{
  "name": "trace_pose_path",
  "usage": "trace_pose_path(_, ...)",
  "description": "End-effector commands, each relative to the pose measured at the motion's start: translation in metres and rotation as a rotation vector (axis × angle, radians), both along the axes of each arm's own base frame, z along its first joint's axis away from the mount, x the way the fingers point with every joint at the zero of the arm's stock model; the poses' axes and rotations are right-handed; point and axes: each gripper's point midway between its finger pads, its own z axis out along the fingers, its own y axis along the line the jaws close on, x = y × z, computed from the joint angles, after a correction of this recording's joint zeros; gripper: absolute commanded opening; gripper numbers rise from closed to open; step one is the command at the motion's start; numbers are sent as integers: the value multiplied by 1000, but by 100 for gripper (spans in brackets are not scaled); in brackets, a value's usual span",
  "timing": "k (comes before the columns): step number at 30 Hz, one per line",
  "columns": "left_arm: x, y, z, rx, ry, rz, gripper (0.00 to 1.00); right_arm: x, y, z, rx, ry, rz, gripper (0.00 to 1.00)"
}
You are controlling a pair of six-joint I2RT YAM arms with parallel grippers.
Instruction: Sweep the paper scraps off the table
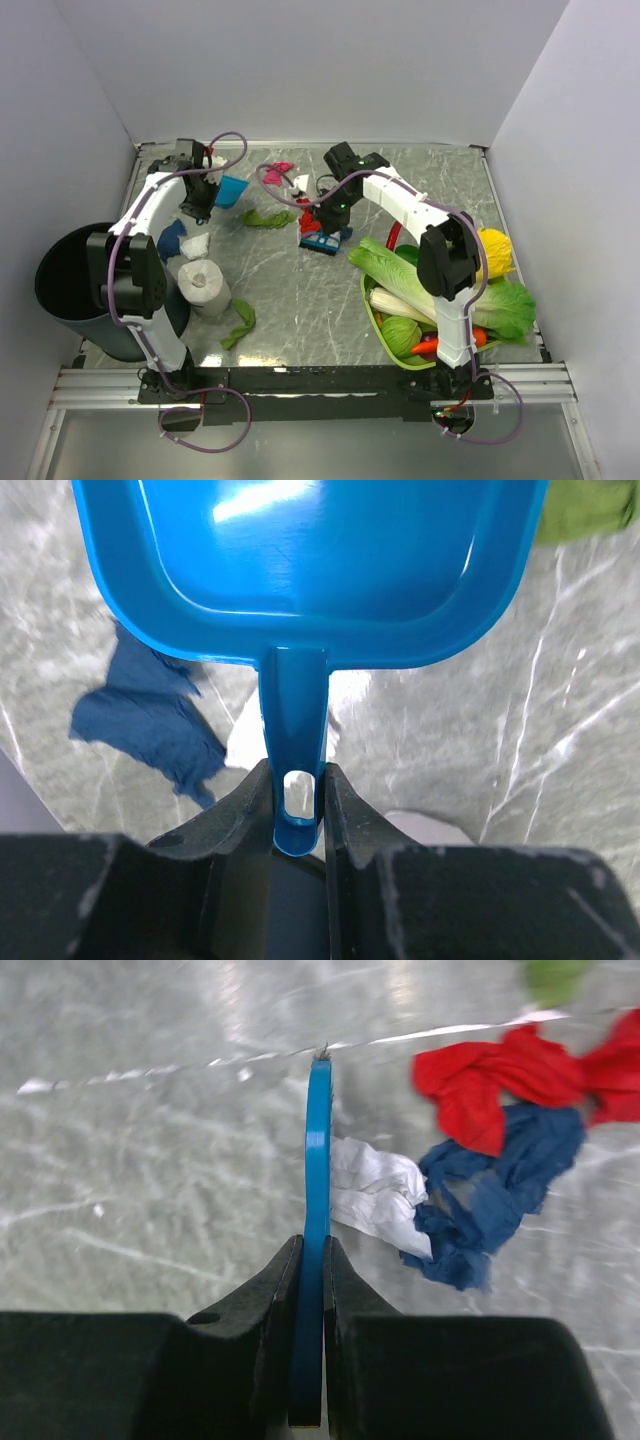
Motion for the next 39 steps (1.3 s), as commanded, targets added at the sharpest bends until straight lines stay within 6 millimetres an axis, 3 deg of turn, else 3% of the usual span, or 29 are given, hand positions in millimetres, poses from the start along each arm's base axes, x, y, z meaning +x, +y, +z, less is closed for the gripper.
trace_pose_path(1,-17,4,11,16,-3,-28,1,40,13,45,107,-128,-109,0)
trace_pose_path(5,-38,-9,0,-40,55,-114,1,46,9,78,178,-155,-178,0)
trace_pose_path(9,-63,-34,7,-125,67,-275,1,32,4,112,271,-125,-212,0)
trace_pose_path(10,-73,-39,1,-145,86,-314,1,32,0,125,288,-148,-239,0)
trace_pose_path(14,-92,-54,-2,-88,86,-491,1,65,-21,141,277,-282,-489,0)
trace_pose_path(15,-97,-65,-4,-74,92,-545,1,77,-34,142,247,-310,-598,0)
trace_pose_path(18,-105,-79,-11,-13,96,-653,1,95,-46,145,213,-332,-735,0)
trace_pose_path(19,-106,-83,-15,3,98,-689,1,104,-53,137,172,-343,-791,0)
trace_pose_path(22,-112,-96,-24,58,115,-779,1,112,-64,132,153,-318,-875,0)
trace_pose_path(27,-111,-107,-47,146,157,-815,1,106,-68,120,137,-275,-875,0)
trace_pose_path(34,-108,-133,-68,127,162,-848,2,102,-74,112,95,-287,-868,0)
trace_pose_path(36,-108,-141,-74,110,162,-855,6,102,-77,109,84,-282,-872,0)
trace_pose_path(39,-107,-147,-82,70,168,-815,20,100,-76,108,84,-278,-866,0)
